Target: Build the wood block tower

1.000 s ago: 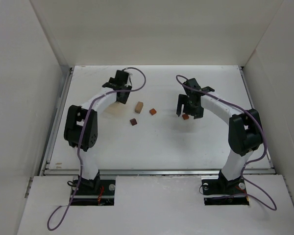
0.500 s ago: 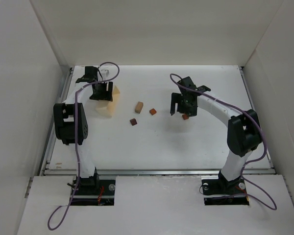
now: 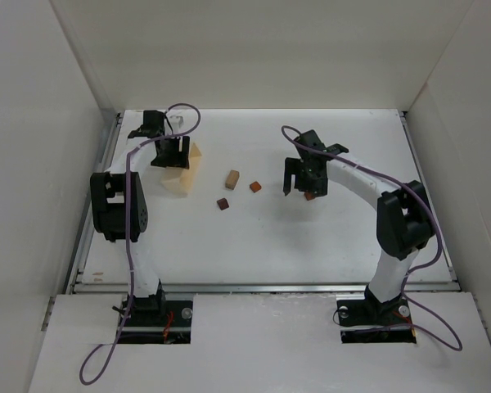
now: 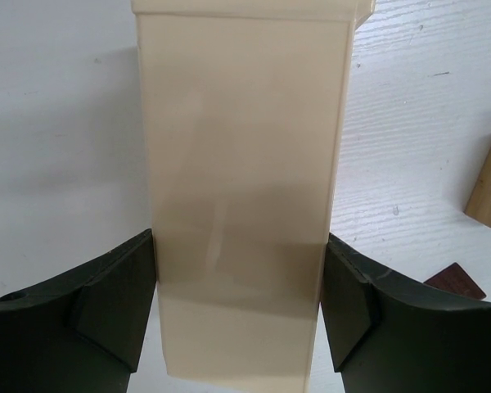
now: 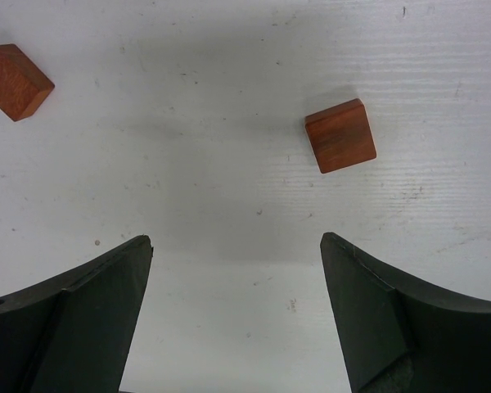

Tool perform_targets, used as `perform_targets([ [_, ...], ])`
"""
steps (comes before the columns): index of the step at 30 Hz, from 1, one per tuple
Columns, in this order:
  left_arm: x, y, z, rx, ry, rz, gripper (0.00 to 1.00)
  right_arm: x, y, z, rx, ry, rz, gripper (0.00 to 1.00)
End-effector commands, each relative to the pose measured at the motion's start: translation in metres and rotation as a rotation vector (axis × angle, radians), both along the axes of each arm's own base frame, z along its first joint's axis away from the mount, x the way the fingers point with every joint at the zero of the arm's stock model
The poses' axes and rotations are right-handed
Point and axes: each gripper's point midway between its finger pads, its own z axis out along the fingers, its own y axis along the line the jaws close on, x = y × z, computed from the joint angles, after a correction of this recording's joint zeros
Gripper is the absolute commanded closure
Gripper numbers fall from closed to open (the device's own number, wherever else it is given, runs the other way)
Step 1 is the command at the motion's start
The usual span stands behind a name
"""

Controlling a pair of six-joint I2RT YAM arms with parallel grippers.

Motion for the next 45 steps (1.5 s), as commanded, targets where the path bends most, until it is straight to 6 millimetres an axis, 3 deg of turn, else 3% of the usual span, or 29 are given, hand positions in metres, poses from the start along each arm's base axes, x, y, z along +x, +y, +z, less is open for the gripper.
perform_targets([
  [1,-0.025,0.006,-0.005,0.022,0.079,0.018,0.50,0.012,0.009,0.010,0.016,-0.046,0.019,0.11],
  [4,-0.032,-0.008,-0.006,-0.086,0.110,-0.025,0.63,0.015,0.010,0.013,0.020,-0.054,0.019,0.11],
  [5,-0.030,-0.013,0.000,-0.132,0.098,-0.039,0.65,0.015,0.010,0.013,0.020,-0.054,0.019,0.11],
  [6,-0.033,-0.012,-0.007,-0.182,0.128,-0.041,0.66,0.015,0.010,0.013,0.020,-0.054,0.019,0.11],
  [11,-0.050,-0.046,-0.001,-0.457,0.185,-0.192,0.66,0.013,0.007,0.010,0.004,-0.051,0.023,0.11],
  [16,-0.050,-0.039,-0.001,-0.588,0.207,-0.190,0.64,0.009,0.005,0.007,0.000,-0.042,0.023,0.11],
  [24,-0.049,0.009,-0.038,-0.528,0.288,0.001,0.37,0.009,0.005,0.007,0.000,-0.042,0.023,0.11],
  [29,-0.052,0.015,-0.045,-0.486,0.304,0.021,0.26,0.012,0.007,0.013,0.005,-0.052,0.023,0.11],
  [32,-0.050,0.021,-0.047,-0.451,0.305,0.043,0.13,0.012,0.007,0.013,0.005,-0.052,0.023,0.11],
  [33,-0.050,0.022,-0.047,-0.443,0.306,0.047,0.00,0.012,0.007,0.013,0.005,-0.052,0.023,0.11],
  [35,-0.050,0.025,-0.049,-0.425,0.313,0.063,0.00,0.010,0.010,0.013,0.005,-0.052,0.032,0.11],
  [40,-0.036,0.038,-0.026,-0.380,0.233,0.081,0.00,0.008,0.009,0.016,0.005,-0.052,0.032,0.11],
  [45,-0.015,0.066,0.033,-0.211,0.045,0.121,0.00,0.006,0.008,0.013,0.001,-0.044,0.032,0.11],
])
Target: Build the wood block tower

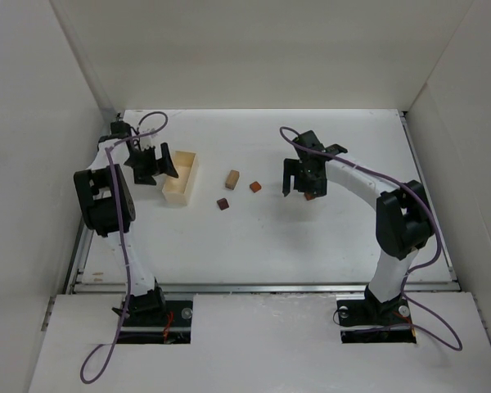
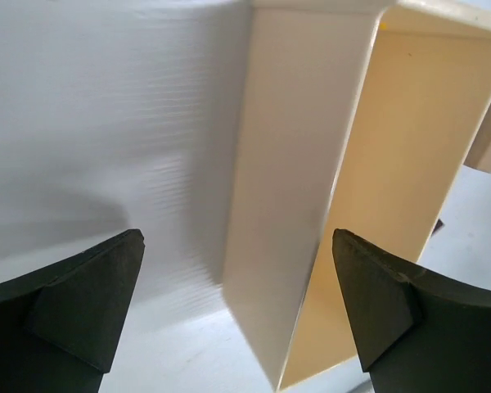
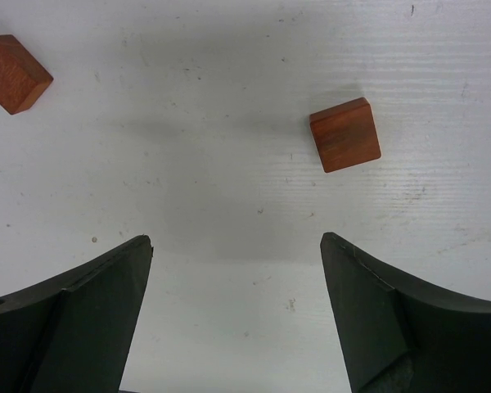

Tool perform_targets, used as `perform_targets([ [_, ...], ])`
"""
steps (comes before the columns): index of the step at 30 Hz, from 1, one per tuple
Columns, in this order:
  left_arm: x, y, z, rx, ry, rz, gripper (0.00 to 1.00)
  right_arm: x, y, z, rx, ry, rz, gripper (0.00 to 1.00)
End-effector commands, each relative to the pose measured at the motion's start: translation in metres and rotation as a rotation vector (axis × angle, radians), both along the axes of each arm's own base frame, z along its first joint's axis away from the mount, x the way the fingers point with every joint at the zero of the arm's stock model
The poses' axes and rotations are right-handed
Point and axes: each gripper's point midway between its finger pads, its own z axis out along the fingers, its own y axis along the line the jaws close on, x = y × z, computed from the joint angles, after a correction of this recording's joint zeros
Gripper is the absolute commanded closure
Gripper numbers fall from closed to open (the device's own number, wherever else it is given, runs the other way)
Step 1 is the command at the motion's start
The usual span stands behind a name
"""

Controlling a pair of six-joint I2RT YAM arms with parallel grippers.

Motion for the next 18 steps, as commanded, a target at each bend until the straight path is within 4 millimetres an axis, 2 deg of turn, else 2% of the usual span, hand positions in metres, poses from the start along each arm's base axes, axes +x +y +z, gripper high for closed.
perform_targets([
  [1,0.025,0.039,0.070,0.219,-0.205,0.060,0.00,0.007,0.007,0.015,0.011,-0.049,0.014,0.11],
  [2,0.027,0.044,0.080,0.248,-0.229,0.073,0.00,0.007,0.007,0.015,0.011,-0.049,0.014,0.11],
  [3,0.030,0.039,0.102,0.284,-0.292,0.070,0.00,0.009,0.008,0.016,0.016,-0.057,0.014,0.11],
  [5,0.035,0.041,0.124,0.368,-0.366,0.092,0.00,0.009,0.008,0.016,0.016,-0.057,0.014,0.11],
  [6,0.035,0.037,0.150,0.407,-0.440,0.090,0.01,0.010,0.007,0.016,0.012,-0.060,0.002,0.11],
  [9,0.034,0.003,0.175,0.508,-0.534,0.027,0.03,0.012,0.008,0.024,0.031,-0.089,-0.007,0.11],
  [10,0.032,-0.026,0.181,0.513,-0.565,-0.034,0.04,0.014,0.009,0.029,0.040,-0.106,-0.007,0.11],
  [12,0.028,-0.050,0.183,0.536,-0.571,-0.086,0.09,0.016,0.012,0.034,0.062,-0.119,-0.013,0.11],
  [13,0.022,-0.076,0.169,0.537,-0.542,-0.153,0.16,0.018,0.014,0.039,0.076,-0.136,-0.022,0.11],
  [14,0.021,-0.093,0.164,0.529,-0.539,-0.191,0.16,0.017,0.015,0.040,0.088,-0.131,-0.027,0.11],
  [15,0.017,-0.105,0.158,0.539,-0.529,-0.219,0.20,0.020,0.010,0.045,0.094,-0.144,-0.041,0.11],
  [16,0.012,-0.119,0.150,0.545,-0.518,-0.255,0.20,0.024,0.008,0.046,0.103,-0.152,-0.061,0.11],
  [17,0.002,-0.149,0.139,0.549,-0.518,-0.338,0.20,0.024,0.008,0.056,0.119,-0.172,-0.070,0.11],
  [18,-0.002,-0.158,0.131,0.576,-0.509,-0.361,0.20,0.024,0.002,0.056,0.117,-0.172,-0.084,0.11],
])
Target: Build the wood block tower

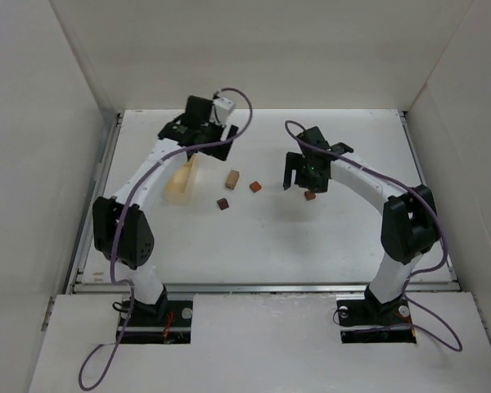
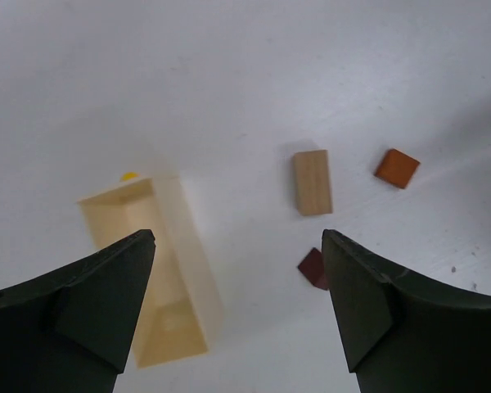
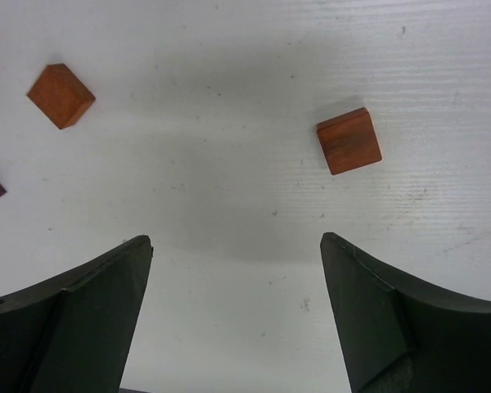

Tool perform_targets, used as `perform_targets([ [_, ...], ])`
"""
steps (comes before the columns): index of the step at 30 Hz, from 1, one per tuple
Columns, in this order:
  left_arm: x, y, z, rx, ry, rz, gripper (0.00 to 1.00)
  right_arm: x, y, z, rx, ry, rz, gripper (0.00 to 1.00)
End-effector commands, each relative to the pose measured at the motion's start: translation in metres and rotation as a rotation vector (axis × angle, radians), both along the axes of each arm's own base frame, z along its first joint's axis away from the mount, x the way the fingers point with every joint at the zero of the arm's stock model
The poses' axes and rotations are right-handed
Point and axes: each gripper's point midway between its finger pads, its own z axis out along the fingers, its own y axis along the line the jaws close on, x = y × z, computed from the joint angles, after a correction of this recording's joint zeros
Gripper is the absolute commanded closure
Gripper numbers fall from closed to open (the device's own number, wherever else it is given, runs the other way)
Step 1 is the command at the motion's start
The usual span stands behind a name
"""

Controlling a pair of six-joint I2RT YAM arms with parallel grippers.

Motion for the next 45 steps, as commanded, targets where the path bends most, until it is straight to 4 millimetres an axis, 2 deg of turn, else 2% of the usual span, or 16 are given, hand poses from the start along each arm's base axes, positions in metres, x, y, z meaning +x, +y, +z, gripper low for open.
perform_targets([
  [1,-0.021,-0.026,-0.045,0.143,0.088,-0.050,0.20,0.021,-0.007,0.044,0.087,-0.139,-0.075,0.11],
  [3,-0.028,-0.051,-0.061,0.186,0.099,-0.094,0.20,0.023,-0.016,0.053,0.095,-0.167,-0.106,0.11],
  [5,-0.027,-0.060,-0.072,0.207,0.115,-0.097,0.20,0.020,-0.024,0.053,0.093,-0.165,-0.122,0.11],
  [6,-0.026,-0.066,-0.087,0.223,0.142,-0.108,0.20,0.022,-0.031,0.060,0.096,-0.185,-0.148,0.11],
  [8,-0.019,-0.066,-0.093,0.235,0.160,-0.078,0.20,0.020,-0.042,0.054,0.083,-0.180,-0.173,0.11],
  [9,-0.018,-0.067,-0.109,0.255,0.195,-0.081,0.21,0.018,-0.043,0.050,0.079,-0.172,-0.173,0.11],
  [11,-0.011,-0.071,-0.115,0.254,0.209,-0.072,0.21,0.018,-0.051,0.050,0.076,-0.171,-0.193,0.11],
  [13,-0.012,-0.072,-0.133,0.287,0.243,-0.061,0.21,0.015,-0.053,0.045,0.066,-0.161,-0.186,0.11],
  [16,-0.008,-0.072,-0.145,0.309,0.258,-0.054,0.22,0.012,-0.058,0.042,0.062,-0.153,-0.195,0.11],
  [18,-0.009,-0.069,-0.158,0.330,0.279,-0.050,0.26,0.012,-0.058,0.042,0.057,-0.154,-0.187,0.11],
  [25,-0.012,-0.074,-0.179,0.327,0.326,-0.072,0.42,0.014,-0.057,0.041,0.057,-0.152,-0.187,0.11],
  [29,-0.012,-0.074,-0.179,0.321,0.327,-0.065,0.61,0.017,-0.057,0.041,0.053,-0.155,-0.179,0.11],
  [33,-0.012,-0.074,-0.179,0.321,0.327,-0.065,0.85,0.018,-0.055,0.045,0.064,-0.160,-0.174,0.11],
  [34,-0.011,-0.075,-0.174,0.315,0.317,-0.064,0.98,0.018,-0.055,0.045,0.064,-0.160,-0.174,0.11],
  [40,-0.011,-0.073,-0.148,0.302,0.251,-0.088,1.00,0.016,-0.055,0.047,0.064,-0.160,-0.174,0.11],
  [45,-0.027,-0.093,-0.102,0.303,0.115,-0.233,1.00,0.017,-0.066,0.053,0.054,-0.175,-0.192,0.11],
])
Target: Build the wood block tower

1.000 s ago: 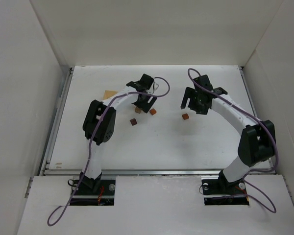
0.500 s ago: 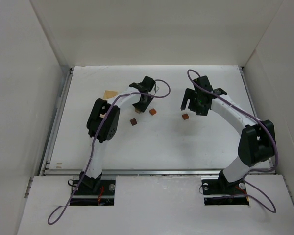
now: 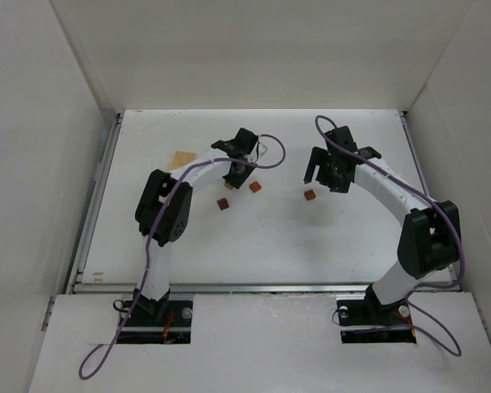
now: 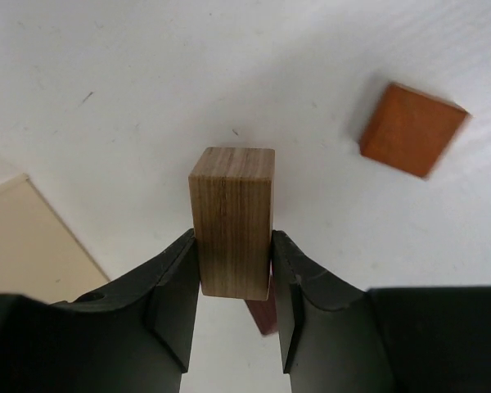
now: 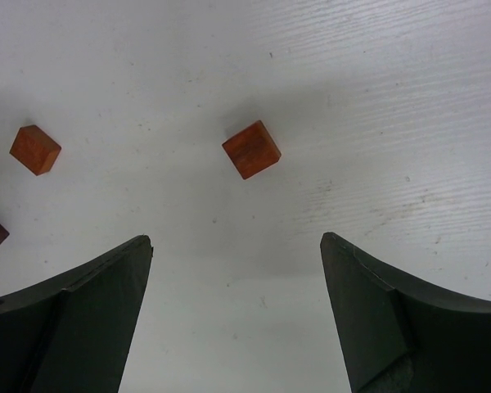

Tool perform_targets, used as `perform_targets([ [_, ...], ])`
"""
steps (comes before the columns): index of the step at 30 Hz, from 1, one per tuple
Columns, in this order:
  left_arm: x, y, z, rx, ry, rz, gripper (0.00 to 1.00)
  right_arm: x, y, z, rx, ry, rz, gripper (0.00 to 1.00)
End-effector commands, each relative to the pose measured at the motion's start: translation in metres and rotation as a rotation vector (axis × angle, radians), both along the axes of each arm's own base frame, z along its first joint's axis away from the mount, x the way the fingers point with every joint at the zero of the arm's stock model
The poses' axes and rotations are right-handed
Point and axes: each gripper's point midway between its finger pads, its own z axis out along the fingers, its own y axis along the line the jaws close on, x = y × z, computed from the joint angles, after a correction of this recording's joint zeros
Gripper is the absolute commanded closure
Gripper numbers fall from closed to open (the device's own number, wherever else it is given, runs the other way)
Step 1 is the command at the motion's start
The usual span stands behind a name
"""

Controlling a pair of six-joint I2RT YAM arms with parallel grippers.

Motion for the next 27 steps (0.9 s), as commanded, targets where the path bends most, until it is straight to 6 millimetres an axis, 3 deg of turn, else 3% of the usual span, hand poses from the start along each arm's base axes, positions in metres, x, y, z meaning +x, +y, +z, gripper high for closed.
perform_targets([
  [1,-0.010,-0.025,0.071,-0.056,-0.157,-0.157,1.00,0.015,-0.011,0.027,-0.006,-0.089,-0.020,0.11],
  [5,-0.038,-0.052,0.085,-0.126,-0.173,-0.281,1.00,0.014,-0.019,0.035,-0.004,-0.102,-0.040,0.09],
  [6,-0.042,-0.062,0.099,-0.168,-0.197,-0.307,1.00,0.015,-0.024,0.038,-0.001,-0.111,-0.051,0.09],
  [12,-0.054,-0.095,0.135,-0.431,-0.213,-0.272,1.00,0.011,-0.024,0.057,0.101,-0.150,-0.011,0.09],
  [13,-0.057,-0.098,0.148,-0.470,-0.226,-0.278,1.00,0.015,-0.020,0.074,0.139,-0.208,0.016,0.09],
  [17,-0.082,-0.117,0.164,-0.542,-0.216,-0.356,1.00,0.009,0.005,0.098,0.319,-0.278,0.166,0.07],
  [19,-0.089,-0.122,0.163,-0.529,-0.212,-0.378,1.00,-0.002,0.019,0.104,0.408,-0.287,0.244,0.07],
  [21,-0.094,-0.127,0.163,-0.526,-0.212,-0.391,1.00,-0.009,0.036,0.123,0.496,-0.348,0.335,0.07],
  [27,-0.113,-0.146,0.167,-0.539,-0.206,-0.447,1.00,-0.017,0.053,0.128,0.606,-0.362,0.426,0.07],
])
